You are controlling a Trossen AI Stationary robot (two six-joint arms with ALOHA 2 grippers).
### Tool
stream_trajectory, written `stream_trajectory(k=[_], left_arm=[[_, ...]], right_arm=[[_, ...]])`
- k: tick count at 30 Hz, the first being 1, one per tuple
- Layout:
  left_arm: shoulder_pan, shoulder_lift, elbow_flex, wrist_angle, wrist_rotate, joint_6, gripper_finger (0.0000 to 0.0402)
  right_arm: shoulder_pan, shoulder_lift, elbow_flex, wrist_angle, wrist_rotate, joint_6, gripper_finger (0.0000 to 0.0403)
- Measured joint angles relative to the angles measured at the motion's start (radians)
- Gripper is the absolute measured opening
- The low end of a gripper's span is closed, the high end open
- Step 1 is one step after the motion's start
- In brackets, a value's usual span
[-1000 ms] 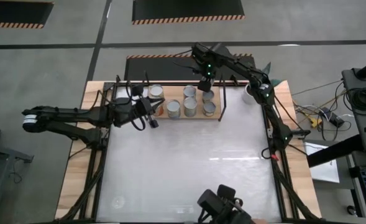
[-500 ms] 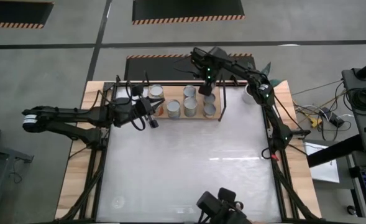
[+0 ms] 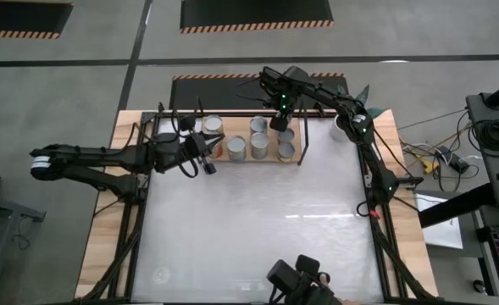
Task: Pick and place cans onto a shelf
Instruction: Put the canned saucy meatballs on the shelf
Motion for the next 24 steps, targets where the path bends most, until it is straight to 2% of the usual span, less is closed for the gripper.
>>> stream_trajectory(k=[6, 17, 20, 24], left_arm=[[0.0, 0.0, 0.0, 0.0, 0.0, 0.0, 0.0], [0.0, 0.0, 0.0, -0.002, 0.0, 0.0, 0.0], [0.0, 0.0, 0.0, -0.004, 0.0, -0.001, 0.0], [0.0, 0.0, 0.0, -0.017, 0.001, -0.001, 0.0]], right_arm=[[0.0, 0.0, 0.009, -0.037, 0.001, -0.003, 0.0324], [0.002, -0.009, 0.114, -0.063, 0.0, -0.034, 0.0315], [0.005, -0.01, 0.11, -0.073, -0.002, -0.093, 0.0277], [0.005, -0.01, 0.081, -0.063, -0.003, -0.11, 0.0181]])
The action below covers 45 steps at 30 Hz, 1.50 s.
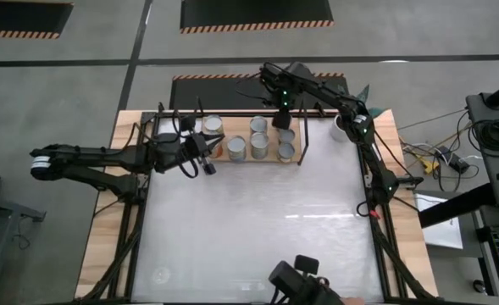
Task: Pick and place cans onto a shelf
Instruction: Put the canned saucy meatballs on the shelf
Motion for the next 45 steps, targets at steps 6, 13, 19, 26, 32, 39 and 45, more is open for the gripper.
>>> stream_trajectory(k=[6, 13, 19, 26, 32, 39, 45], left_arm=[[0.0, 0.0, 0.0, -0.001, 0.0, 0.0, 0.0], [0.0, 0.0, 0.0, -0.002, 0.0, 0.0, 0.0], [0.0, 0.0, 0.0, -0.002, 0.0, 0.0, 0.0], [0.0, 0.0, 0.0, -0.002, 0.0, 0.0, 0.0], [0.0, 0.0, 0.0, -0.002, 0.0, 0.0, 0.0], [0.0, 0.0, 0.0, -0.006, 0.0, 0.0, 0.0], [0.0, 0.0, 0.0, -0.007, 0.0, 0.0, 0.0]], right_arm=[[-0.001, 0.0, -0.05, 0.046, 0.001, 0.007, 0.0034], [-0.001, 0.0, -0.09, 0.079, 0.002, 0.024, 0.0012], [-0.001, 0.0, -0.091, 0.076, 0.044, 0.03, 0.0009], [-0.001, 0.0, -0.091, 0.07, 0.055, 0.033, 0.0009], [-0.001, 0.0, -0.098, 0.055, 0.055, 0.059, 0.0009], [-0.001, 0.0, -0.103, 0.054, 0.064, 0.079, 0.0009], [-0.001, 0.0, -0.105, 0.051, 0.109, 0.079, 0.0009]])
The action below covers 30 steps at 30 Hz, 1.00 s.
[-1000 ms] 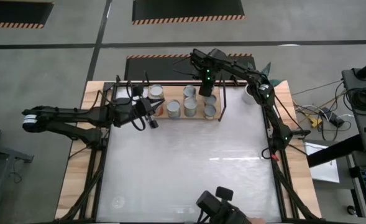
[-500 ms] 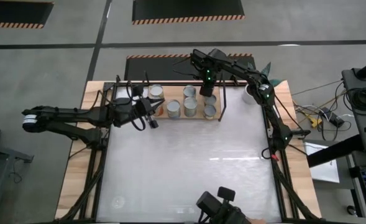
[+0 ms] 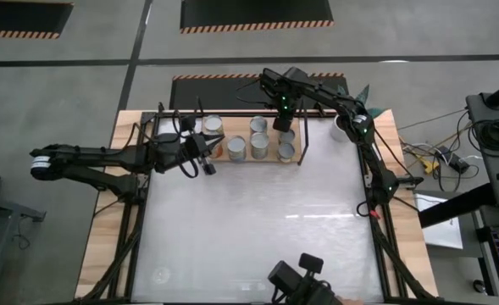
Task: Pick and place cans onto a shelf
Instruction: Put the canned saucy meatballs on the shelf, then adjust the cans on the shelf
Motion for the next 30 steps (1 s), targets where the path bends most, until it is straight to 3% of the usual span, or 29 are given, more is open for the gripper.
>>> stream_trajectory(k=[12, 17, 30], left_arm=[[0.0, 0.0, 0.0, 0.0, 0.0, 0.0, 0.0], [0.0, 0.0, 0.0, 0.0, 0.0, 0.0, 0.0], [0.0, 0.0, 0.0, -0.009, 0.0, -0.008, 0.0]], right_arm=[[0.02, -0.071, 0.005, -0.001, -0.004, 0.037, 0.0009], [0.072, -0.153, -0.037, 0.002, -0.111, 0.104, 0.0009], [0.4, -0.532, -0.554, 0.446, -0.135, 0.336, 0.0009]])
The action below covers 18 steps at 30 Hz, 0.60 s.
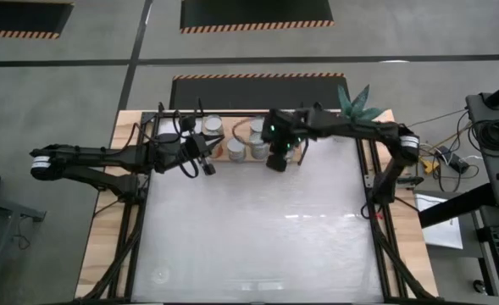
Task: Pick and place cans onto a shelf
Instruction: Adjust the cans on the shelf
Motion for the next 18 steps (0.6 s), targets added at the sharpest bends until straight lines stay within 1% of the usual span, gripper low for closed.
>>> stream_trajectory(k=[3, 6, 11, 16, 18], left_arm=[[0.0, 0.0, 0.0, 0.004, 0.0, 0.013, 0.0], [0.0, 0.0, 0.0, 0.025, 0.0, 0.03, 0.0], [0.0, -0.001, 0.0, 0.064, 0.0, 0.075, 0.0], [0.0, -0.002, 0.0, 0.079, 0.0, 0.108, 0.0], [0.0, -0.002, 0.0, 0.083, 0.0, 0.118, 0.0]], right_arm=[[0.064, -0.048, -0.088, 0.074, 0.003, 0.046, 0.0009], [0.11, -0.069, -0.127, 0.085, 0.002, 0.089, 0.0009], [0.136, -0.064, -0.143, 0.081, 0.011, 0.157, 0.0009], [0.139, -0.06, -0.143, 0.077, 0.011, 0.162, 0.0009], [0.139, -0.06, -0.143, 0.077, 0.031, 0.162, 0.0009]])
